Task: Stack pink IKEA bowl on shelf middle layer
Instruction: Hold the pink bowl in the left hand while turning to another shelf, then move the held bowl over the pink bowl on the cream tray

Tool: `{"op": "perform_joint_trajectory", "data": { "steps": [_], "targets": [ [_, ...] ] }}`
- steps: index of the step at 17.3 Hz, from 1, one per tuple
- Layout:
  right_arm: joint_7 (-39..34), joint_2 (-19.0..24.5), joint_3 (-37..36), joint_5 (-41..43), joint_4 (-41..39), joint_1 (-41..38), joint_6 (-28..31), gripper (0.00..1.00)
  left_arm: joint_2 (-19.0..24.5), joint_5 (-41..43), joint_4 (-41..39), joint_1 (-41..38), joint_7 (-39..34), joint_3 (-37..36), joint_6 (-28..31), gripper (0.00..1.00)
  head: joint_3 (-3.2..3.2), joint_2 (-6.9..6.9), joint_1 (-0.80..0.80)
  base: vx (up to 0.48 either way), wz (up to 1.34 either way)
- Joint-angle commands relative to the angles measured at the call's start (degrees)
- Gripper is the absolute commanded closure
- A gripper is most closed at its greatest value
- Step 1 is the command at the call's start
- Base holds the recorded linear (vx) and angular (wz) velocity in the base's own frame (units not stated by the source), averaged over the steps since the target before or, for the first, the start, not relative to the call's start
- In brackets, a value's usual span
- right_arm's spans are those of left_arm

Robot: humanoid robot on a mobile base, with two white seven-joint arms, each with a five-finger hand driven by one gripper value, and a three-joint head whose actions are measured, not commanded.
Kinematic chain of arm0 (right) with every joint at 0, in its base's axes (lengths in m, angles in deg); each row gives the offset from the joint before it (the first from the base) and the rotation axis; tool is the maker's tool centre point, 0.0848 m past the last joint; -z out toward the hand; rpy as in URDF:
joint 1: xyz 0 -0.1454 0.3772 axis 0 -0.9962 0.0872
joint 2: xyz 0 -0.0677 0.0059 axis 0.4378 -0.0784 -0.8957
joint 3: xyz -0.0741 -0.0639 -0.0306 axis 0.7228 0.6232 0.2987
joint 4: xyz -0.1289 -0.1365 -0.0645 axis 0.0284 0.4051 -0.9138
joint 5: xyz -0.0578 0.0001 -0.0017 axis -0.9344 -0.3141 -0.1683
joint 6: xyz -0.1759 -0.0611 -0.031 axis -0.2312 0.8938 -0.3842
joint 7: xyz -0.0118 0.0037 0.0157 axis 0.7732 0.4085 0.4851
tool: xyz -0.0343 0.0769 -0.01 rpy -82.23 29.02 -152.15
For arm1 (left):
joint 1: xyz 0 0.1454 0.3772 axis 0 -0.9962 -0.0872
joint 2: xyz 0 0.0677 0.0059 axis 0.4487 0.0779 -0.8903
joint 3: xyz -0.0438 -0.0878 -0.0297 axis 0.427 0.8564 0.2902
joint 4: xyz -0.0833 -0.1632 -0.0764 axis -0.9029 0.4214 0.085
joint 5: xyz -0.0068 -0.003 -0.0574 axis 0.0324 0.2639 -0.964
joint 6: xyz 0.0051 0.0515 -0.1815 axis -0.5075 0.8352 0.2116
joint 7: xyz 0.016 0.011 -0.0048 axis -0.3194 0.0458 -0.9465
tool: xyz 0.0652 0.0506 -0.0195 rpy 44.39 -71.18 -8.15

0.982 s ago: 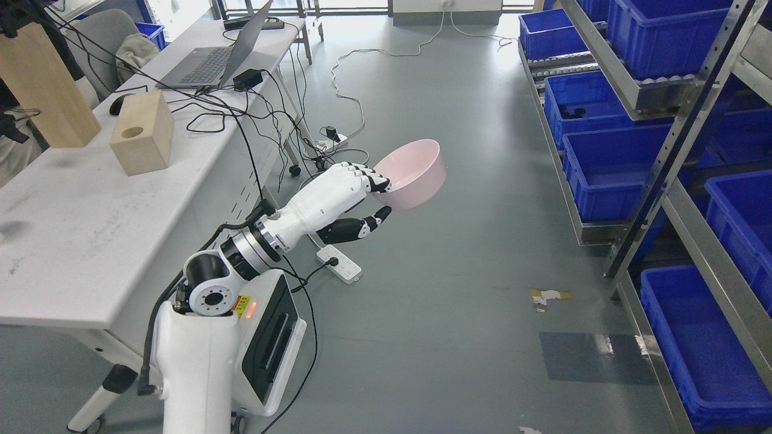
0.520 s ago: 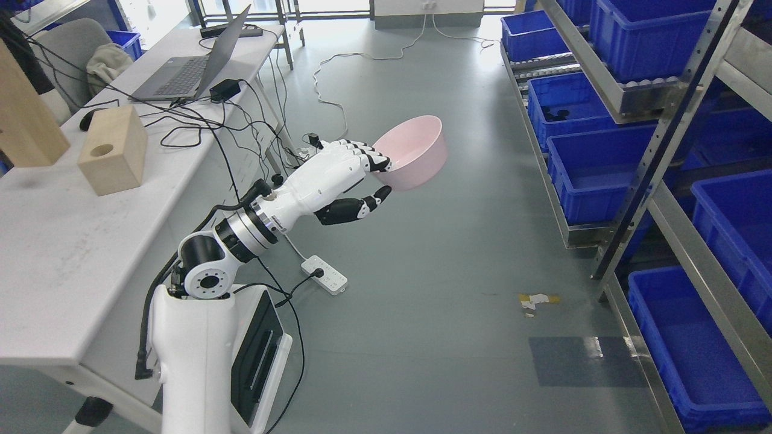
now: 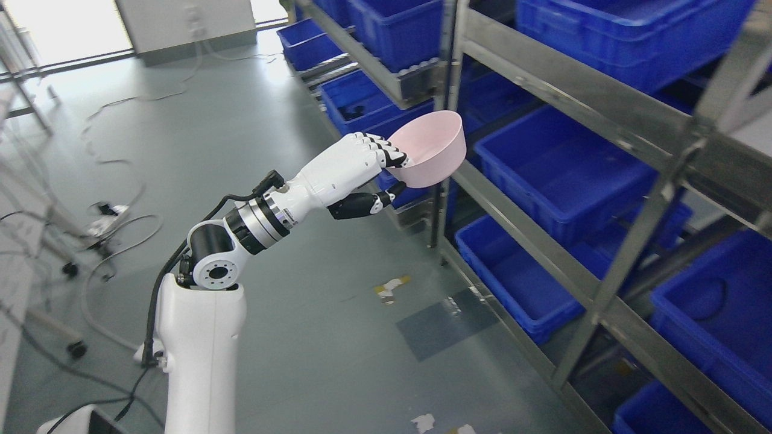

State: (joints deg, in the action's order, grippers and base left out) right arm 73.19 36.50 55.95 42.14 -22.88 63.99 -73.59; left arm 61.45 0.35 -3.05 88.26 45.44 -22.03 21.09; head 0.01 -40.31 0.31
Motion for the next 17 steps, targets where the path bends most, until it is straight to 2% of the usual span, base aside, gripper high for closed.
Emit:
{"op": "perform_joint_trajectory", "data": {
  "steps": [1,5,9,11,15,17],
  "targets": [
    [0.01,-1.0,0.0,0.0,-1.0,-1.18,0.04,0.0,1.01,-0.16,0.07,5.73,-0.03,-3.88,0.0,0.96,0.0,0.0,0.0,0.024,-1.4],
    [0.01,-1.0,0.0,0.0,-1.0,-1.18,0.04,0.0,1.01,-0.34,0.77,11.97,0.14,-4.59,0.69,0.96,0.0,0.0,0.0,0.02,-1.29],
    [0.01,-1.0,0.0,0.0,-1.0,-1.18,0.04,0.0,1.22,-0.16,1.21,20.41,2.6,-0.38,6.31,0.96,0.0,0.0,0.0,0.02,-0.92],
    [0.01,-1.0,0.0,0.0,-1.0,-1.18,0.04,0.0,3.34,0.01,2.96,23.75,2.78,-0.28,7.38,0.96,0.0,0.0,0.0,0.018,-0.6],
    [0.01,-1.0,0.0,0.0,-1.0,-1.18,0.04,0.0,7.91,0.54,10.06,27.19,2.87,-1.68,7.91,0.96,0.0,0.0,0.0,0.023,-0.37],
    [0.01,-1.0,0.0,0.0,-1.0,-1.18,0.04,0.0,8.09,0.45,14.64,27.37,2.69,-6.24,7.82,0.96,0.0,0.01,0.0,0.05,-0.24]
  ]
}}
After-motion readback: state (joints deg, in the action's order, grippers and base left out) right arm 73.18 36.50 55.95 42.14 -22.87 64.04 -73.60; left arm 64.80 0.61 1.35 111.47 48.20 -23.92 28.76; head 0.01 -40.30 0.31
